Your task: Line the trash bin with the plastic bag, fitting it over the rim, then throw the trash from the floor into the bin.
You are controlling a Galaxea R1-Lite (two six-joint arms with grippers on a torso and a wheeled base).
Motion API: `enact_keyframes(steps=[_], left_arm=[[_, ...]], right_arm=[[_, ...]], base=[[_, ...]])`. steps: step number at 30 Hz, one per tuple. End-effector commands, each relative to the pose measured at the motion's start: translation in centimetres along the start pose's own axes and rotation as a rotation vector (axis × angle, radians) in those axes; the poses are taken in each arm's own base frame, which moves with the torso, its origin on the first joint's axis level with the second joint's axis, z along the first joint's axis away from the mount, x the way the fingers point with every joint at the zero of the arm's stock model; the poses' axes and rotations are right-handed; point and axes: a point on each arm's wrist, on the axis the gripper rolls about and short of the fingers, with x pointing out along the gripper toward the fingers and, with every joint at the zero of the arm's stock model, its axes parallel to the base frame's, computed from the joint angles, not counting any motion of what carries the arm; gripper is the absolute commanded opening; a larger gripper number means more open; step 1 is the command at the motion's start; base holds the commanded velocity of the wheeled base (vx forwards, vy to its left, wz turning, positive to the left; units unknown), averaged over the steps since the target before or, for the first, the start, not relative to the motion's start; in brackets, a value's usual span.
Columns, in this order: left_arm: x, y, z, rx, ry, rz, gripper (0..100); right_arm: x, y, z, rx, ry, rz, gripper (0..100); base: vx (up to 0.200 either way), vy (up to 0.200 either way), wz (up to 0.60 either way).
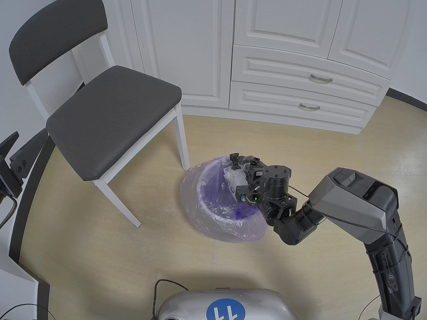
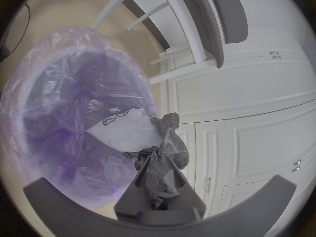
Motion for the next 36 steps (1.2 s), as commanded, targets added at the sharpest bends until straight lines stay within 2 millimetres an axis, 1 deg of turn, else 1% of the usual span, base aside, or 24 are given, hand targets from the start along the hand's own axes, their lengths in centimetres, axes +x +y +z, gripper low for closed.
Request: enact_keyframes(steps=[1, 2, 4, 11, 13, 15, 19, 23, 29, 32, 36], left_arm=[[0.0, 0.0, 0.0, 0.000, -0.001, -0.001, 100], [0.0, 0.0, 0.0, 0.000, -0.001, -0.001, 100], [0.0, 0.0, 0.0, 0.000, -0.002, -0.001, 100], [0.0, 0.0, 0.0, 0.000, -0.002, -0.003, 100], [0.0, 0.0, 0.0, 0.000, -0.002, -0.003, 100], [0.0, 0.0, 0.0, 0.000, -0.002, -0.003, 100], [0.0, 0.0, 0.0, 0.000, -0.002, -0.003, 100], [0.0, 0.0, 0.0, 0.000, 0.001, -0.003, 100], [0.0, 0.0, 0.0, 0.000, 0.001, -0.003, 100], [0.0, 0.0, 0.0, 0.000, 0.001, -0.003, 100], [0.0, 0.0, 0.0, 0.000, 0.001, -0.003, 100]], right_arm=[[-2.2, 0.8, 1.6, -0.021, -0.042, 0.049, 0], [-2.2, 0.8, 1.6, -0.021, -0.042, 0.049, 0], [-3.2, 1.7, 2.2, -0.036, -0.058, 0.084, 0], [-4.4, 2.7, 2.8, -0.051, -0.078, 0.115, 0], [-4.5, 3.0, 2.7, -0.055, -0.075, 0.123, 0], [-4.5, 3.5, 2.0, -0.064, -0.060, 0.144, 0], [-4.0, 4.1, 1.4, -0.064, -0.042, 0.150, 0], [-2.7, 4.7, 1.3, -0.060, -0.028, 0.141, 0], [-1.1, 5.7, 1.7, -0.049, -0.023, 0.113, 0], [-0.8, 6.0, 1.9, -0.049, -0.025, 0.108, 0], [-0.7, 6.9, 1.9, -0.057, -0.024, 0.126, 0]], base=[[0.000, 0.000, 0.00], [0.000, 0.000, 0.00], [0.000, 0.000, 0.00], [0.000, 0.000, 0.00], [0.000, 0.000, 0.00], [0.000, 0.000, 0.00], [0.000, 0.000, 0.00], [0.000, 0.000, 0.00], [0.000, 0.000, 0.00], [0.000, 0.000, 0.00], [0.000, 0.000, 0.00]])
